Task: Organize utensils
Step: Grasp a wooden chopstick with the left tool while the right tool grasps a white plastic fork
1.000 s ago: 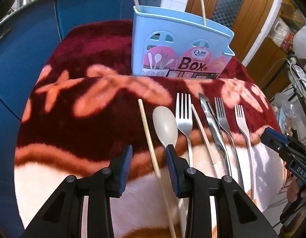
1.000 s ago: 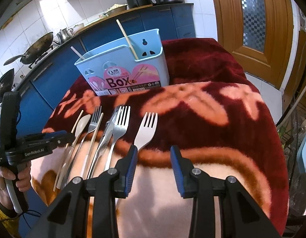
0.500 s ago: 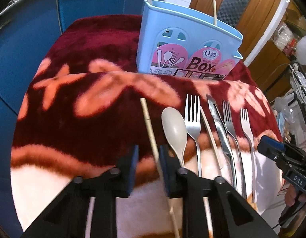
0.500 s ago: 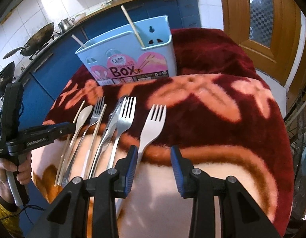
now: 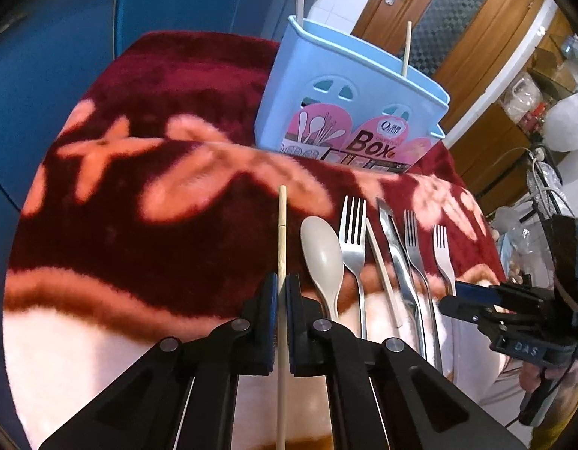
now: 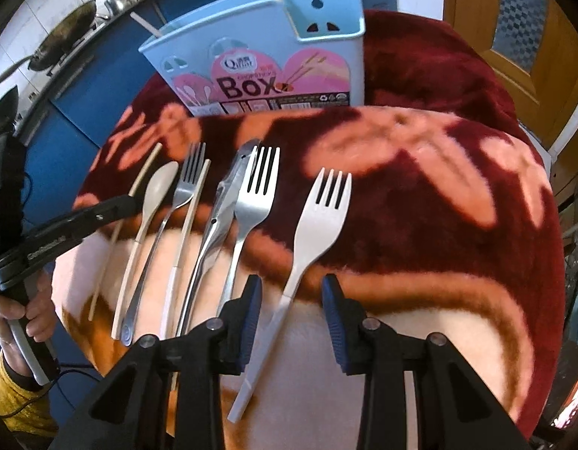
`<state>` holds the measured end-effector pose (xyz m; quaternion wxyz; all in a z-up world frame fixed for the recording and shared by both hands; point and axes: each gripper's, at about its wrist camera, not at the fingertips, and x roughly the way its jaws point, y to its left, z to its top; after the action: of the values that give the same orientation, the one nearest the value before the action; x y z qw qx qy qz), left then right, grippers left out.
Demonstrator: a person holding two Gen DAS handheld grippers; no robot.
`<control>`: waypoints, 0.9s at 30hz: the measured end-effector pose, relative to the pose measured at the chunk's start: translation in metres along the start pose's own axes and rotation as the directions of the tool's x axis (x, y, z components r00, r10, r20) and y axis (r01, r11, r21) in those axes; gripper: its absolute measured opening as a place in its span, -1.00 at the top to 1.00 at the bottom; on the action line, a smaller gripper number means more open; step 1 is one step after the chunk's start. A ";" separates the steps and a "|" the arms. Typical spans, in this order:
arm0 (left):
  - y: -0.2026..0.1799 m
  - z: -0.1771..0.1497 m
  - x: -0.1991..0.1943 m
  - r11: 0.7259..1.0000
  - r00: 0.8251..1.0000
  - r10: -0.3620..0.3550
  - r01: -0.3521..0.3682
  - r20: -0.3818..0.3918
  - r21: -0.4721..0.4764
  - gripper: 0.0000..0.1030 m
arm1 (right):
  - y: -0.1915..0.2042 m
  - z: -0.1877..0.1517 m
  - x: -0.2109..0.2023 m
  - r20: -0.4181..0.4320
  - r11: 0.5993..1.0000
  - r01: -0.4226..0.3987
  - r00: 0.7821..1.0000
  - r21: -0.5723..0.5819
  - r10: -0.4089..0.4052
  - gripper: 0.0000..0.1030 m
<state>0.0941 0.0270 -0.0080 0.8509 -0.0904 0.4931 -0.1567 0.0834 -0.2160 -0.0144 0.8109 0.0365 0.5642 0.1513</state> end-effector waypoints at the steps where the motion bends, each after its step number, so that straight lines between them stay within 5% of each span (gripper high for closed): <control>1: 0.000 0.000 -0.001 1.000 1.000 -0.003 0.003 0.003 0.000 0.92 | 0.000 0.003 0.001 -0.015 1.000 0.000 1.000 0.004 0.000 0.28; 10: 0.001 0.001 -0.001 1.000 0.999 -0.025 0.025 -0.037 -0.002 0.92 | -0.014 0.015 0.006 -0.106 0.998 -0.010 0.994 0.060 0.016 0.72; 21: -0.013 0.010 0.016 0.996 0.983 0.050 -0.035 -0.178 0.085 0.91 | -0.020 0.020 0.008 -0.122 0.999 -0.041 0.992 0.030 0.044 0.74; 27: -0.011 0.010 0.002 0.997 0.992 0.030 -0.020 -0.123 0.081 0.92 | -0.021 0.015 0.002 -0.047 0.998 -0.054 0.997 0.019 0.055 0.84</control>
<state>0.1014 0.0160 -0.0013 0.8235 -0.0405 0.5394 -0.1708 0.1027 -0.2339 -0.0157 0.7926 0.0554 0.5832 0.1692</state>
